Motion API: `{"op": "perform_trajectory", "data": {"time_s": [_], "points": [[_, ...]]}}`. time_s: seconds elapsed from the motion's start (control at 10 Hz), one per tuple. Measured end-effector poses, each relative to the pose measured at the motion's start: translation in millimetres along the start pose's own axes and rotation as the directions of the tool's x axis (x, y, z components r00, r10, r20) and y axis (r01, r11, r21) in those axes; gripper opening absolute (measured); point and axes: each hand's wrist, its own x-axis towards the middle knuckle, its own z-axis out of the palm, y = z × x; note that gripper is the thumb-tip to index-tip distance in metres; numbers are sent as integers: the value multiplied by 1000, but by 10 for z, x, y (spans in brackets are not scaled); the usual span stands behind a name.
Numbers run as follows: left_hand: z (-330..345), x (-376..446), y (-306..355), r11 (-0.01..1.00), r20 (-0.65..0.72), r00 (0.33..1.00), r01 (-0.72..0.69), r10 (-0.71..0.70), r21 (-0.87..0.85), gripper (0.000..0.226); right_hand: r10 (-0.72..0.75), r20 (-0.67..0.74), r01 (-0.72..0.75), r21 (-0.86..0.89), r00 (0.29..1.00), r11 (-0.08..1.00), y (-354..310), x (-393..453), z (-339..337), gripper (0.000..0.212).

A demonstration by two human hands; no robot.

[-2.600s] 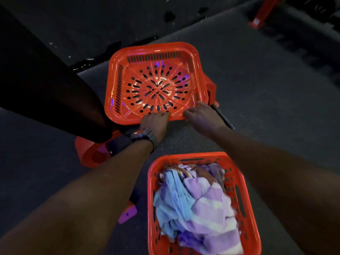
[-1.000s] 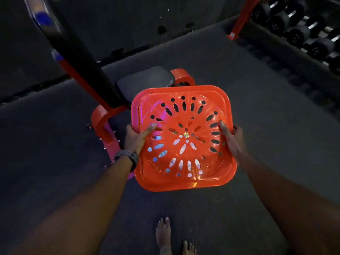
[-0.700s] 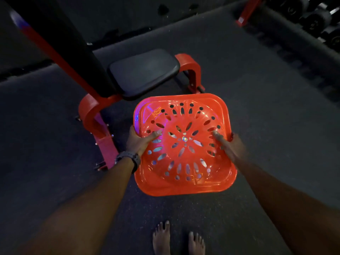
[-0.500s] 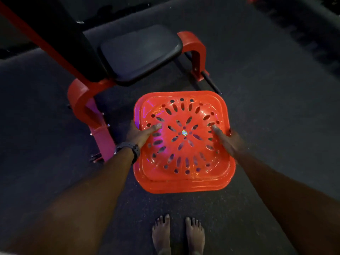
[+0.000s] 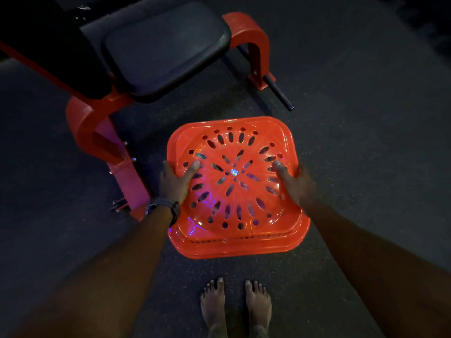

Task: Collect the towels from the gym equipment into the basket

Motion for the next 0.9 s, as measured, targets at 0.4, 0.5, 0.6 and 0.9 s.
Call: {"op": "perform_trajectory", "data": {"time_s": [0.4, 0.5, 0.6, 0.9], "points": [[-36, -87, -56, 997, 15, 1000, 20, -22, 69, 120, 12, 66, -10, -35, 998, 999, 66, -90, 15, 95], [-84, -136, 154, 988, -45, 992, -110, 115, 109, 92, 18, 33, -14, -113, 999, 994, -86, -117, -70, 96], [-161, -327, 828, 954, -56, 956, -282, 289, 102, 74, -40, -134, 35, -34, 990, 999, -584, -247, -335, 80], [-1301, -1783, 3839, 715, -230, 725, -685, 649, -141, 43, -249, -395, 413, 413, 884, 812, -3096, -1146, -2543, 53]]}}
